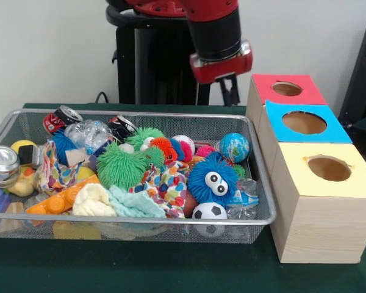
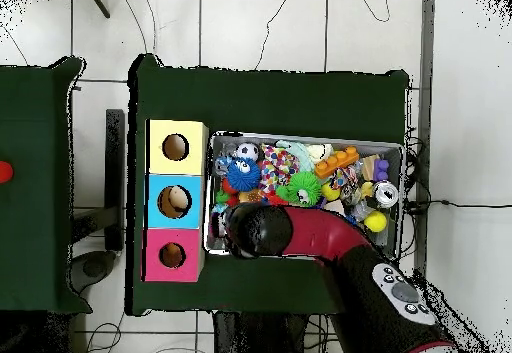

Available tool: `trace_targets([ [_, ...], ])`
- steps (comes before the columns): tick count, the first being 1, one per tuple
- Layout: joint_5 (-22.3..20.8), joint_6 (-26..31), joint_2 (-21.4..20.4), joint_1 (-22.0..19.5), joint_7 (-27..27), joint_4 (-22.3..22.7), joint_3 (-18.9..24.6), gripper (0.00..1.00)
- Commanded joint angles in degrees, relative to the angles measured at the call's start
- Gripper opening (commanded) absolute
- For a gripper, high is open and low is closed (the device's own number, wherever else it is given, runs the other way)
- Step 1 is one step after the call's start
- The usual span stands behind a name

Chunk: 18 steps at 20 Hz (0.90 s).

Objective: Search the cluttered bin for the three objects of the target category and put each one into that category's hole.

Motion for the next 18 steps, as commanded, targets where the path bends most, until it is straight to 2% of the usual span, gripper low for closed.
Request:
trace_targets([
  [1,-7.39,3.79,4.87,-0.34,-0.39,-15.8,-6.18,0.0],
  [6,-11.12,4.57,7.95,-0.1,-1.49,-21.98,-7.36,0.0],
  [10,-12.92,4.65,11.87,-1.05,-3.32,-25.78,-6.62,0.0],
  [13,-13.6,6.7,14.64,-1.64,-4.79,-27.5,-6.42,0.0],
  [15,-13.66,5.96,16.09,-2.59,-5.38,-27.49,-5.48,0.0],
  [18,-15.37,6.57,18.28,-1.79,-5.11,-29.49,-6.86,0.0],
])
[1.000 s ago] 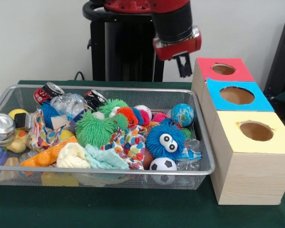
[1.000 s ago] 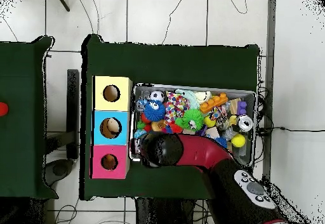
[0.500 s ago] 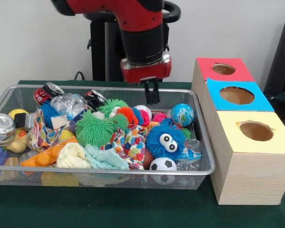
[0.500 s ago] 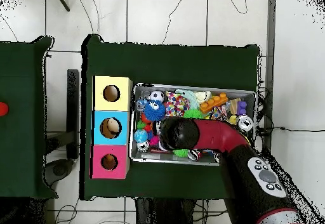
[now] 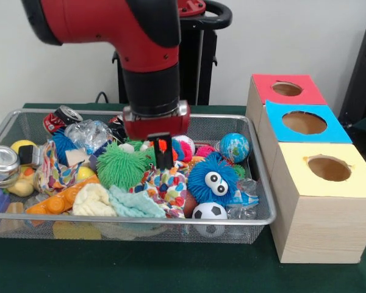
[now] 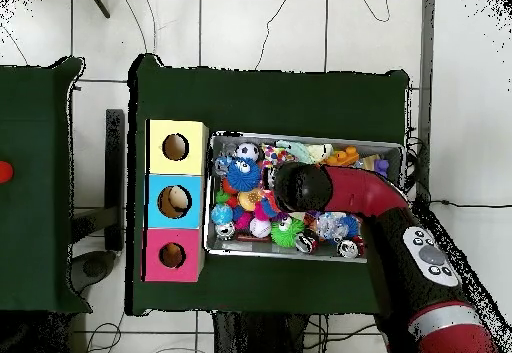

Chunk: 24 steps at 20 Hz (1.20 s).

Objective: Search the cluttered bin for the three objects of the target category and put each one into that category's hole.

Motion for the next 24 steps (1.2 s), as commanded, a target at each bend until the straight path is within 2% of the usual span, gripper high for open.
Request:
trace_targets([
  [1,-5.04,6.5,7.7,-1.02,-5.06,-8.85,-1.85,0.0],
  [7,-5.7,6.0,9.1,-2.84,-5.67,-7.83,-1.25,0.0],
  [8,-5.48,12.15,9.81,-1.88,-6.78,-9.86,-2.24,0.0],
  [9,-5.86,15.04,10.23,-1.34,-7.23,-10.96,-3.1,0.0],
  [12,-7.61,19.49,11.35,-0.49,-8.69,-13.99,-4.54,0.0],
  [17,-10.96,22.05,12.53,0.78,-9.02,-17.27,-5.63,0.0],
  [24,-15.52,22.2,9.82,2.19,-9.67,-18.18,-6.37,0.0],
])
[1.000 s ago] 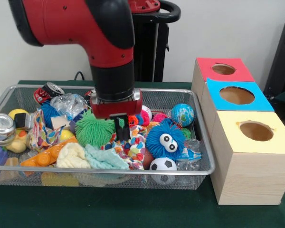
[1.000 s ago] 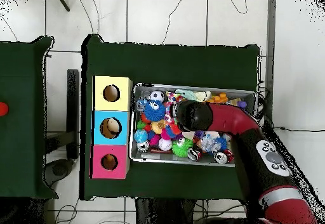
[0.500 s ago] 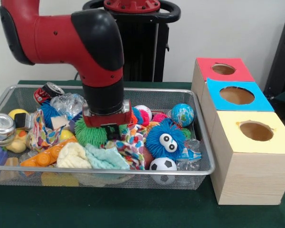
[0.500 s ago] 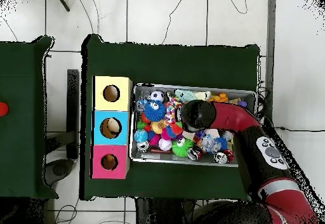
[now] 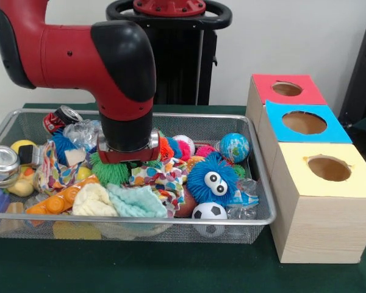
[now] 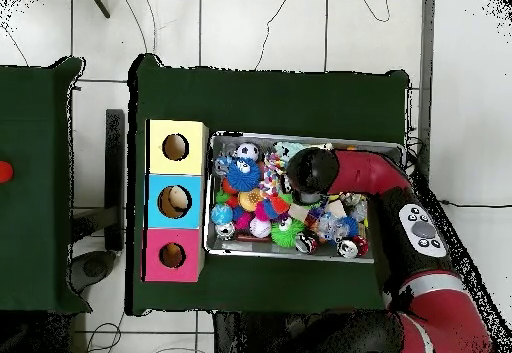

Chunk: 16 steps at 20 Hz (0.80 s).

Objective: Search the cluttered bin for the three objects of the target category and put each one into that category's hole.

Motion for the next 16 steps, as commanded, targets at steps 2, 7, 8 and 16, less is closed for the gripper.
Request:
trace_targets([
  [2,-8.75,4.96,0.24,0.48,-10.43,-4.48,-2.7,0.0],
  [7,-9.52,3.97,-1.38,0.62,-10.82,-4.25,-1.39,0.0],
  [8,-8.81,3.43,-1.95,-0.08,-11.05,-3.69,-0.46,0.0],
  [16,0.66,3.76,-10.29,-7.4,-12.29,5.43,8.92,0.0],
])
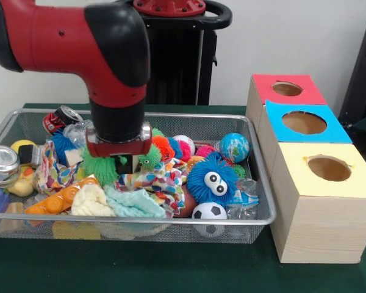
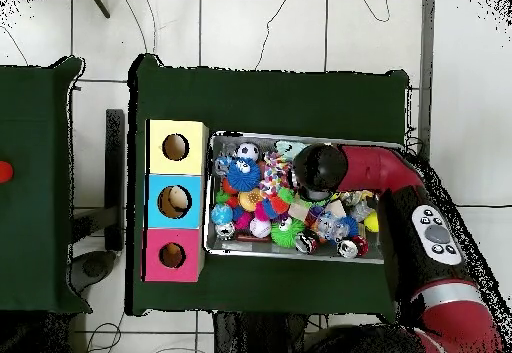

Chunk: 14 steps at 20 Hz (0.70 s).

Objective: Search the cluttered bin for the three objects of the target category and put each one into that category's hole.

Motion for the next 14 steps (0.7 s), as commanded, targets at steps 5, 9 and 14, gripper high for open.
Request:
trace_targets([
  [5,3.79,5.99,-10.18,-5.53,-11.57,5.23,7.57,0.0],
  [9,3.2,7.42,-11.7,-5.09,-11.25,5.11,7.24,0.0],
  [14,2.54,8.44,-11.45,-4.51,-10.82,3.81,6.62,0.0],
])
